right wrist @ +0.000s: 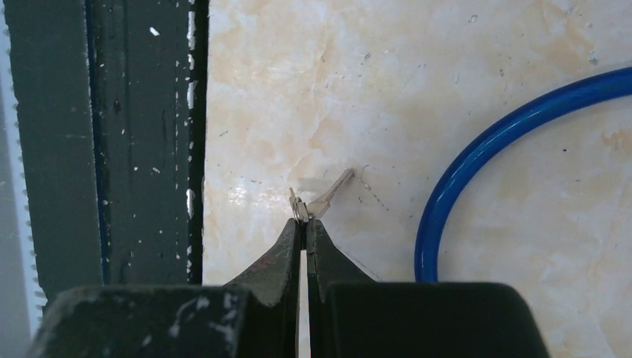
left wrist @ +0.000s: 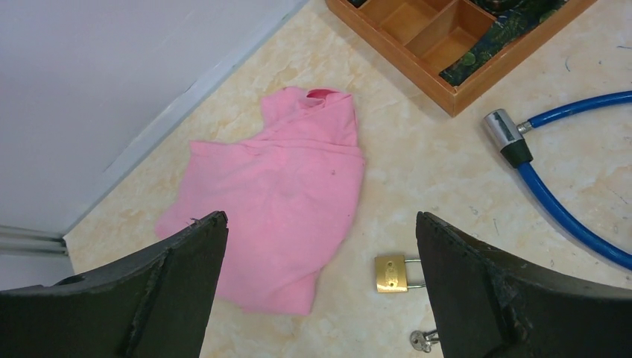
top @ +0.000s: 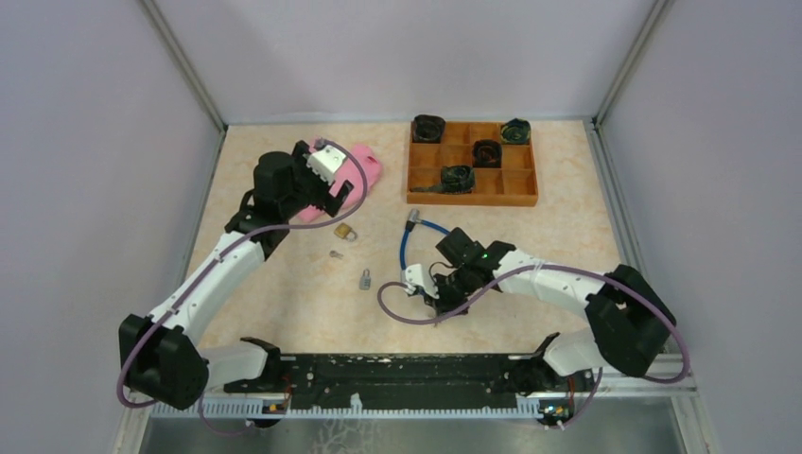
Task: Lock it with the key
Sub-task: Place the key at the center of the board, then reset both arms
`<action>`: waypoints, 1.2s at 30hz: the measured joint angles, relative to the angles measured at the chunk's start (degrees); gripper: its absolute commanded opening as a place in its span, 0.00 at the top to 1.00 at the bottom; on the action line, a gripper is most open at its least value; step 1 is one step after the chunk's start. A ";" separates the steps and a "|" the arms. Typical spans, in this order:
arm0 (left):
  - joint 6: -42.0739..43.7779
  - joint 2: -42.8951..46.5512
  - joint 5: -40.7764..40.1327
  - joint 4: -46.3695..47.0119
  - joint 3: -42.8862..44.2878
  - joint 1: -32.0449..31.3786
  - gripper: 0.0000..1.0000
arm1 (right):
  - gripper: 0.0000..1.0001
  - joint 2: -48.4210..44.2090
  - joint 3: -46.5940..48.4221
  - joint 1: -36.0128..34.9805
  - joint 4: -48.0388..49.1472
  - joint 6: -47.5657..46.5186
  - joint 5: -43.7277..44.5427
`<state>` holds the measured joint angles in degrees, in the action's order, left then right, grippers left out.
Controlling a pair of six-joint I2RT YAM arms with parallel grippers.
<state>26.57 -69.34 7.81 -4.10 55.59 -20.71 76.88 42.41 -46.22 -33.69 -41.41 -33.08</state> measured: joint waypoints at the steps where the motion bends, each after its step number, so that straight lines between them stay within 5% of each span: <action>1: -0.04 -0.20 0.44 -0.11 0.00 0.00 0.00 | 1.00 1.05 0.37 -0.07 0.15 0.24 0.33; 6: -0.44 -0.76 1.51 -0.26 -0.02 0.00 0.00 | 0.87 3.56 1.18 -0.15 1.16 2.34 3.69; 13: -1.05 -0.76 2.10 -0.20 -0.17 0.00 0.00 | 0.51 4.42 1.20 -0.15 1.57 4.83 9.01; 20: -1.77 -0.37 2.16 0.20 -3.82 0.02 0.00 | 0.40 3.76 1.20 2.69 1.60 5.62 11.13; 30: -2.99 0.13 2.80 0.28 -6.69 0.24 0.00 | 0.26 -5.75 1.75 16.17 5.42 7.65 14.91; 36: -6.38 0.37 3.93 1.75 -7.82 2.12 0.00 | 0.26 -2.21 7.72 28.61 8.41 12.00 20.52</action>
<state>20.18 -68.97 11.75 -2.35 47.77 -18.59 74.67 50.13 -17.61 -25.28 -29.41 -12.56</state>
